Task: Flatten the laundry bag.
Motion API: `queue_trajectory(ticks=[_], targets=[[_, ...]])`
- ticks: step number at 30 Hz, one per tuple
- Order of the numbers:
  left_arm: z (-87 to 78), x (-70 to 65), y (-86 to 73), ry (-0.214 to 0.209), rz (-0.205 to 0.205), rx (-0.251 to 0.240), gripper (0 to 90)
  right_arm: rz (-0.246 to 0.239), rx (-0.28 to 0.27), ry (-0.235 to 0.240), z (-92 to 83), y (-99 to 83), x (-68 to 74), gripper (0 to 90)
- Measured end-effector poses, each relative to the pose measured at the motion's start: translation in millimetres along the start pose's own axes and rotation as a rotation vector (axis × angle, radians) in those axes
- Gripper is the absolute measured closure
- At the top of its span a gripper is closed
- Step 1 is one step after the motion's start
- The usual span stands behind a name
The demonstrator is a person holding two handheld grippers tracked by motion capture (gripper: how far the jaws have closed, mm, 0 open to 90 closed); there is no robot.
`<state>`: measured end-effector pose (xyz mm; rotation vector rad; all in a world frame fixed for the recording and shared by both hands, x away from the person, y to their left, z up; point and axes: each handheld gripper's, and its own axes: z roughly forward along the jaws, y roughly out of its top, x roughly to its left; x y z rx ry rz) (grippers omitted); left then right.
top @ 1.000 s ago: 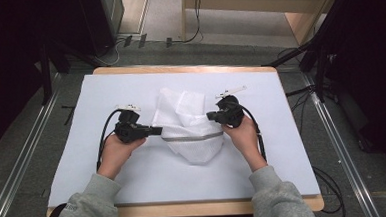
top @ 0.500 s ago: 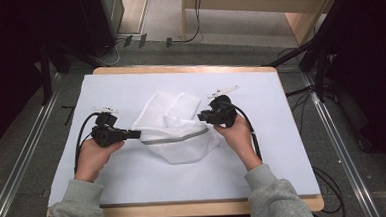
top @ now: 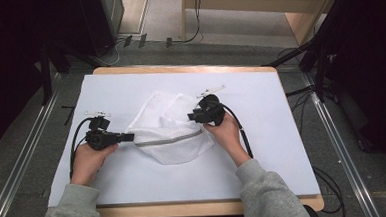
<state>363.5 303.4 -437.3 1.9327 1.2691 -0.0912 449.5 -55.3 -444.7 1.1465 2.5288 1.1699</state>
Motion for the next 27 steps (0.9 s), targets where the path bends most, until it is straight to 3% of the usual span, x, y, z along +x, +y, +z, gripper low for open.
queue_trajectory(ticks=[10,16,17,19,21,24,27], targets=[[3.1,-8.4,-3.9,0.002,0.018,0.000,86.4,-0.089,0.007,0.063,16.1,20.9,36.5,57.7],[4.4,-9.6,-5.3,0.002,0.017,-0.005,87.0,-0.106,0.057,0.097,32.8,21.8,46.7,51.5],[4.3,-9.7,-5.4,0.001,0.017,-0.005,87.1,-0.111,0.064,0.100,35.2,21.2,46.6,53.7],[4.0,-9.8,-5.4,0.003,0.018,-0.005,88.1,-0.123,0.108,0.114,40.3,19.1,47.3,72.1],[3.1,-9.7,-4.8,0.003,0.021,-0.001,89.0,-0.139,0.150,0.106,43.7,16.4,48.2,84.6],[2.2,-9.8,-4.4,0.004,0.022,0.001,89.3,-0.134,0.161,0.106,41.5,15.9,46.4,89.5],[0.7,-8.4,-4.3,0.013,0.020,0.004,89.4,-0.118,0.128,0.091,31.1,18.5,40.8,89.8]])
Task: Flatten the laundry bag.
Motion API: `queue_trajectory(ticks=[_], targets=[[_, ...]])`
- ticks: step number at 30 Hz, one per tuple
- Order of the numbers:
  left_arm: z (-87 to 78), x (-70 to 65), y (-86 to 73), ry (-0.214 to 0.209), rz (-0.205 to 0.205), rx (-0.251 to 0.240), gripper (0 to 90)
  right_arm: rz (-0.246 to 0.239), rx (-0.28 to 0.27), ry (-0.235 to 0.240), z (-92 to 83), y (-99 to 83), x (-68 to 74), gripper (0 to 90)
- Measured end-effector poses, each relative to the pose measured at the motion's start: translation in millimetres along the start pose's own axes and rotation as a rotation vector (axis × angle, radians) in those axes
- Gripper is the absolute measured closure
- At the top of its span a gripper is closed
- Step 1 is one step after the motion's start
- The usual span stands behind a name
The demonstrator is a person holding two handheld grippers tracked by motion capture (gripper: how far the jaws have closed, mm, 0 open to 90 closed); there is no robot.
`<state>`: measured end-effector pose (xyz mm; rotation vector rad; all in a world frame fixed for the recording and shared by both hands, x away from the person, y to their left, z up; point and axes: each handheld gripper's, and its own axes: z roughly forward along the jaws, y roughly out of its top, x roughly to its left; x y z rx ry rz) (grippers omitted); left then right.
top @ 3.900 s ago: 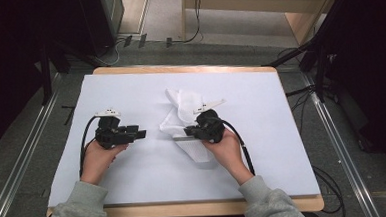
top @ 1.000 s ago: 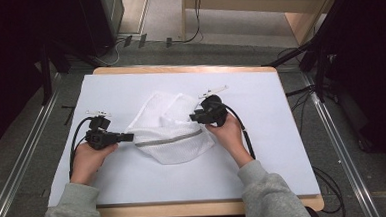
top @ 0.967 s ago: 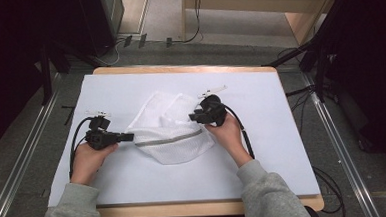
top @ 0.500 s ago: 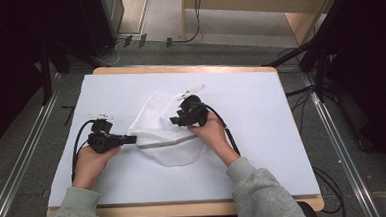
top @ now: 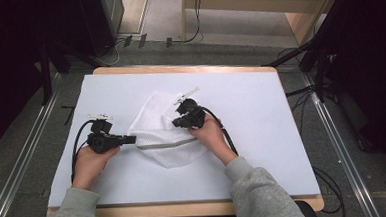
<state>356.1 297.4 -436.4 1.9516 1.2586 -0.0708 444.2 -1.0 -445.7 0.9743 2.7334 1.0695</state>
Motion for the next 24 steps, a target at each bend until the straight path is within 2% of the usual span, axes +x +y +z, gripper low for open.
queue_trajectory(ticks=[5,12,24], targets=[[0.5,4.6,1.1,0.009,-0.011,0.003,89.4,0.037,-0.057,-0.039,-26.3,-5.8,-15.4,89.5],[7.5,4.6,5.9,0.002,-0.007,0.017,89.4,0.115,-0.093,-0.101,-59.4,-29.2,-39.3,89.5],[24.5,0.6,18.8,-0.007,0.016,0.044,89.3,0.222,-0.099,-0.160,-84.1,-67.8,-62.7,89.4]])
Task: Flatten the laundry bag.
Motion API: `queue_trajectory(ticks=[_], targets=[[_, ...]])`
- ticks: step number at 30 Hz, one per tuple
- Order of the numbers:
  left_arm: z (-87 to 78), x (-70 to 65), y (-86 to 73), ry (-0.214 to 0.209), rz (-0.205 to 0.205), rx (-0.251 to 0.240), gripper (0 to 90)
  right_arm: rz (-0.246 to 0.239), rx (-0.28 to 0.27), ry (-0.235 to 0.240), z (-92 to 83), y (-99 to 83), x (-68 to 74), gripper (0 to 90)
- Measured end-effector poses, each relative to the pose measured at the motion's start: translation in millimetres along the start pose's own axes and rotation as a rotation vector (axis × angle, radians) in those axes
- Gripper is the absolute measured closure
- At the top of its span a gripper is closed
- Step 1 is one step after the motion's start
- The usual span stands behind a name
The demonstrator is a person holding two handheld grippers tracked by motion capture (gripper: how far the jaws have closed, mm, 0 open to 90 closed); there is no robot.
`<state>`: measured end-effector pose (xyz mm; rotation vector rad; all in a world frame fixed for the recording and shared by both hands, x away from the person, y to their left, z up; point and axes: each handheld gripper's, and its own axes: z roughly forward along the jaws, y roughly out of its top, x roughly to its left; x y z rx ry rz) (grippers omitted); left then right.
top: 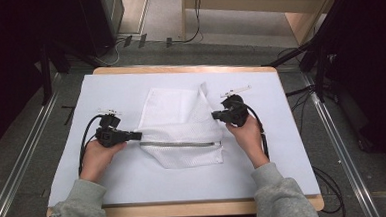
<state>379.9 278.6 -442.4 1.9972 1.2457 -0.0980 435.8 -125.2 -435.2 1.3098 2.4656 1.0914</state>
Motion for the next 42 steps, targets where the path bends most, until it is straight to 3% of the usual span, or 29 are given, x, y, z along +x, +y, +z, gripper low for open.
queue_trajectory(ticks=[9,13,19,22,25,29,32,38,42], targets=[[14.6,-2.1,13.0,0.007,0.017,-0.005,89.2,0.049,0.006,-0.034,-1.7,-17.1,-18.2,89.2],[19.9,1.1,17.8,0.002,0.003,-0.002,89.1,0.076,0.021,-0.043,2.6,-23.4,-23.6,89.1],[20.5,4.7,22.5,0.009,0.002,-0.016,88.4,0.079,0.006,-0.091,7.2,-26.4,-29.5,89.0],[14.3,3.9,20.9,0.000,0.004,-0.026,83.3,0.087,0.014,-0.097,11.7,-26.4,-32.5,87.8],[0.9,-0.2,14.2,-0.007,0.024,-0.048,75.9,0.087,0.003,-0.094,7.4,-25.7,-30.2,82.5],[-7.1,-7.8,5.0,-0.006,0.052,-0.057,68.6,0.061,-0.038,-0.088,-11.6,-24.8,-23.2,77.8],[-5.6,-16.4,-1.8,-0.003,0.069,-0.039,67.4,0.047,-0.078,-0.069,-26.2,-28.1,-16.4,76.0],[-0.7,-35.8,-15.4,-0.033,0.111,-0.018,67.3,-0.011,-0.090,-0.039,-45.2,-50.3,-0.8,74.2],[5.6,-45.5,-23.6,-0.020,0.139,-0.003,66.8,0.005,-0.086,-0.007,-50.9,-62.4,4.0,73.5]])
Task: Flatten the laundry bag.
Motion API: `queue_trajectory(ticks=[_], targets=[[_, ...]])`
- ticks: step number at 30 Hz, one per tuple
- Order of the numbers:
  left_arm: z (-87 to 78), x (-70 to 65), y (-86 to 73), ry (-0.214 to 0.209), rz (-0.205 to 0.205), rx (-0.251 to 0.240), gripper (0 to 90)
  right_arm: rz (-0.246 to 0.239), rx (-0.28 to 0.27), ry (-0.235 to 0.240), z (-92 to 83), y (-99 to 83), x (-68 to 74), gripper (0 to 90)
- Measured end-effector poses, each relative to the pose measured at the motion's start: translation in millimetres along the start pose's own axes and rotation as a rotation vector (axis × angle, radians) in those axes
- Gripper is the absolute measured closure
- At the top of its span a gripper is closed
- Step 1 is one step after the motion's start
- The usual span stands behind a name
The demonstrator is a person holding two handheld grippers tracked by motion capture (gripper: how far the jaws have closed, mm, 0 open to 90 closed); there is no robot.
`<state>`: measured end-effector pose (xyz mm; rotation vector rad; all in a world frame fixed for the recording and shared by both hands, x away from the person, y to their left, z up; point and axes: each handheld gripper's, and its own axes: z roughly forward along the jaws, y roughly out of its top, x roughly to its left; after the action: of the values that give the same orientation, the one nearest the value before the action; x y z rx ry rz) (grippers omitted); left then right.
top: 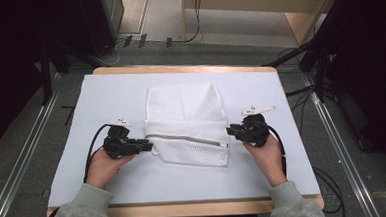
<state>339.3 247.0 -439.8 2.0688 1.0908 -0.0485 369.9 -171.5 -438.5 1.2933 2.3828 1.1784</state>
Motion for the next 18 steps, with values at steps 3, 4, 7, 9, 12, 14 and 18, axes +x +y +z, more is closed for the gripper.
queue_trajectory(ticks=[3,4,7,9,12,14,18], targets=[[6.3,-4.4,-2.7,0.016,0.022,0.009,63.2,-0.014,0.007,0.017,-1.1,-6.2,3.9,73.1],[8.7,-4.9,-3.3,0.024,0.035,0.009,61.6,-0.019,0.014,0.021,-0.3,-7.9,5.5,72.9],[18.2,-6.0,-5.6,0.045,0.065,0.039,58.8,-0.031,0.043,0.029,5.3,-11.9,10.4,72.0],[22.5,-7.2,-7.8,0.061,0.087,0.035,58.3,-0.028,0.055,0.031,8.6,-12.6,12.2,71.6],[23.9,-8.6,-12.9,0.086,0.106,-0.004,62.0,-0.039,0.063,0.032,13.3,-13.0,13.3,70.4],[24.8,-11.9,-17.0,0.126,0.121,-0.027,67.6,-0.030,0.075,0.034,15.2,-13.7,14.0,69.5],[26.8,-14.7,-17.7,0.140,0.094,-0.021,84.1,-0.025,0.087,0.034,18.0,-15.4,14.8,68.8]])
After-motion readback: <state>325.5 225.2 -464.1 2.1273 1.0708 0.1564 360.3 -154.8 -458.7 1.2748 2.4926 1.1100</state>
